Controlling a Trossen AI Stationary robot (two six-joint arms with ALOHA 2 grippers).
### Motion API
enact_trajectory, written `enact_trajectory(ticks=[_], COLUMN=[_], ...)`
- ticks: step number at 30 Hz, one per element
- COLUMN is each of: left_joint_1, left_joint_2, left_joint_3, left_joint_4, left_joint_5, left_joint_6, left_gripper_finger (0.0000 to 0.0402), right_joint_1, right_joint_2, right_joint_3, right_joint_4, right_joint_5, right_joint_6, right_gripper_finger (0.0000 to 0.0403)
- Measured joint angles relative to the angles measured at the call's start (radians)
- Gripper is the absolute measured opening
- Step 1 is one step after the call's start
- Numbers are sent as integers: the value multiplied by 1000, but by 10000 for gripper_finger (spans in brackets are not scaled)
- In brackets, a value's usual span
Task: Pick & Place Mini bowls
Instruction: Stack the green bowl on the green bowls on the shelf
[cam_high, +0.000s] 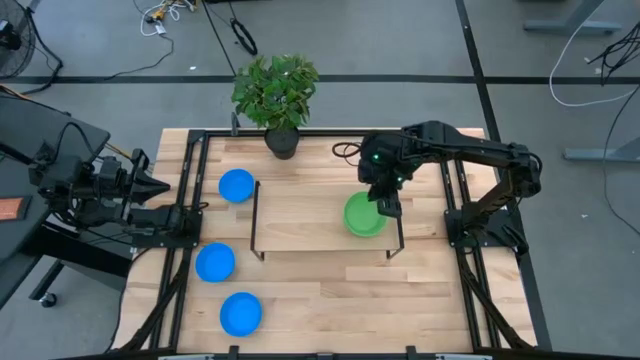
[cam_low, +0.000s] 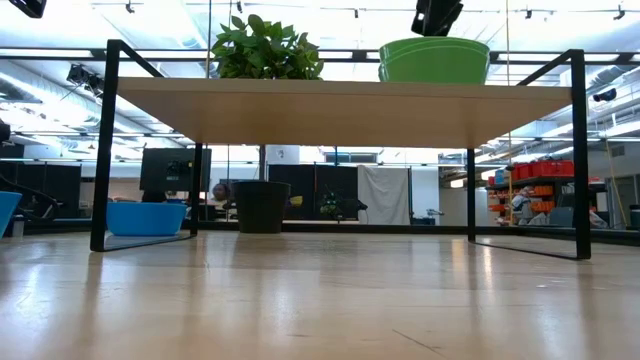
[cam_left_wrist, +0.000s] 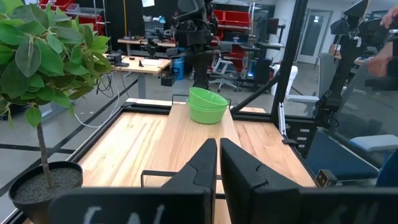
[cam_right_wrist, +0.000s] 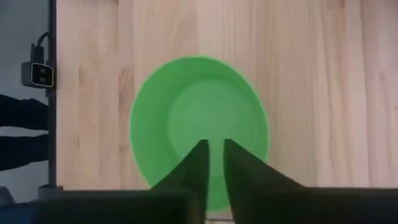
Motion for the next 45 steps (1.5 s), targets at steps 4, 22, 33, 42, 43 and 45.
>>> enact_trajectory(ticks=[4,22,33,42,43,45], left_joint_1=[0,0,0,0,0,0], left_joint_2=[0,0,0,0,0,0], left_joint_3=[0,0,0,0,0,0], left_joint_4=[0,0,0,0,0,0], left_joint_5=[0,0,0,0,0,0], left_joint_6=[0,0,0,0,0,0], left_gripper_finger=[23,23,23,23,23,23], right_joint_1=[-8,-99,-122,-127,-127,-127], right_joint_2=[0,2,2,2,2,2], right_joint_3=[0,-134,-155,-155,-155,-155], right_joint_4=[12,78,127,144,145,145], right_joint_5=[0,-210,-209,-126,-127,-139], right_joint_6=[-39,-118,-133,-117,-114,-114], right_gripper_finger=[6,1,0,0,0,0])
